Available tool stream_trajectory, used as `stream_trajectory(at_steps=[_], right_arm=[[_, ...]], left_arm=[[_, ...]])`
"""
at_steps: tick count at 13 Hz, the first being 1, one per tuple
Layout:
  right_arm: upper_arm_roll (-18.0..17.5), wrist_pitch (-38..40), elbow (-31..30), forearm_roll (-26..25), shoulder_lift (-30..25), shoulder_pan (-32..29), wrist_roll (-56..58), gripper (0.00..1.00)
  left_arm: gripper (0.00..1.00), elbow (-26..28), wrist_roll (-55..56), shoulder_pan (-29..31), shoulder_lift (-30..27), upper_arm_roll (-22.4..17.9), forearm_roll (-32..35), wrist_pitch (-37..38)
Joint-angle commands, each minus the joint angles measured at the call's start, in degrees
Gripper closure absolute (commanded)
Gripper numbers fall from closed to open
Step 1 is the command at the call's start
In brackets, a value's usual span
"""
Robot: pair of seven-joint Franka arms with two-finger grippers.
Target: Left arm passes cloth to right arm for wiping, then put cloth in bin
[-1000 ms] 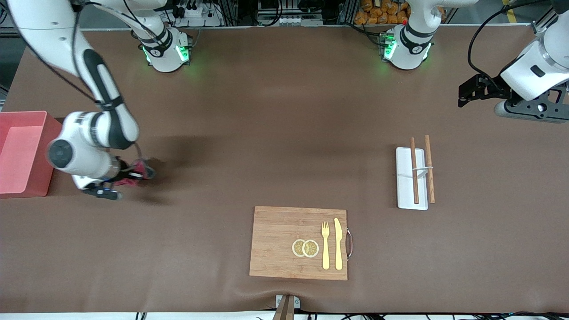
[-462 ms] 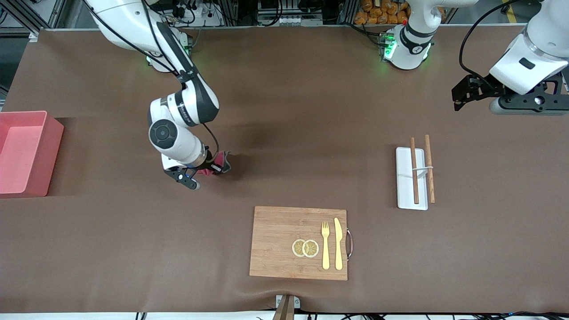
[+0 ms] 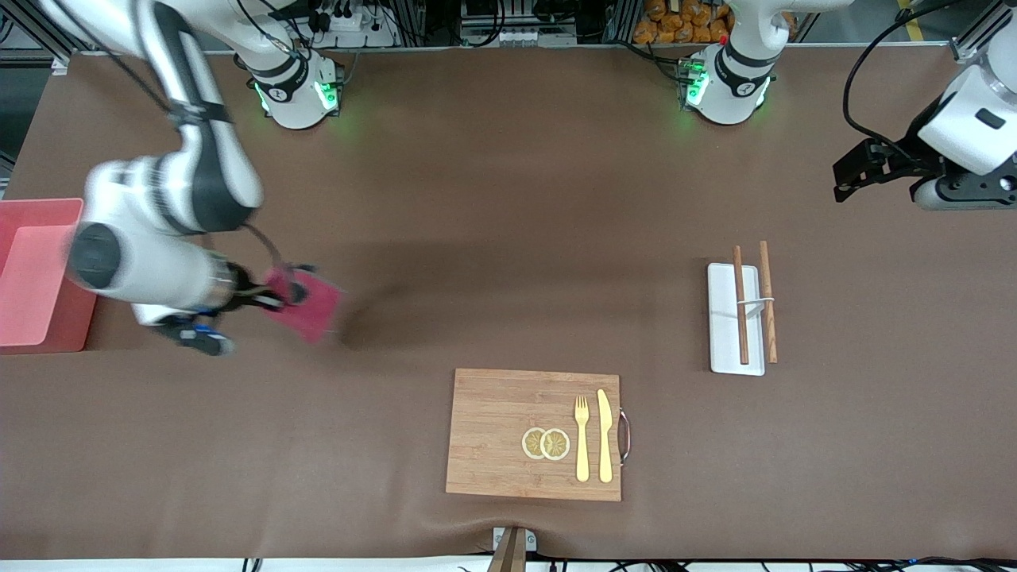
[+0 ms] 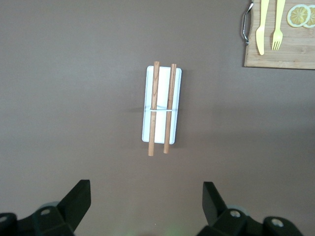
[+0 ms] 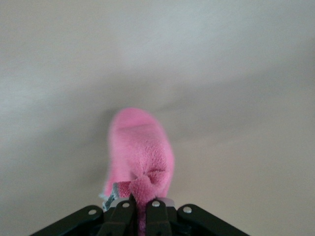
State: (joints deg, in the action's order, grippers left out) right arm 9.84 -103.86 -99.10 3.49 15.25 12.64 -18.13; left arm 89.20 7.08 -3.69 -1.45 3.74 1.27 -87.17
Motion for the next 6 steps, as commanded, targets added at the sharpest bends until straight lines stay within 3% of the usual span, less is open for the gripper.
stream_trajectory(at_steps=[1, 6], right_arm=[[0.52, 5.49, 0.31, -5.05, -6.17, -5.41, 12.63, 1.0], [5.09, 10.7, 9.53, -7.52, -7.52, -22.18, 52.5, 1.0]], left_arm=[[0.0, -0.08, 0.92, -0.09, -0.04, 0.39, -0.39, 0.34], [0.0, -0.96, 0.22, 0.44, -0.31, 0.38, -0.47, 1.55]])
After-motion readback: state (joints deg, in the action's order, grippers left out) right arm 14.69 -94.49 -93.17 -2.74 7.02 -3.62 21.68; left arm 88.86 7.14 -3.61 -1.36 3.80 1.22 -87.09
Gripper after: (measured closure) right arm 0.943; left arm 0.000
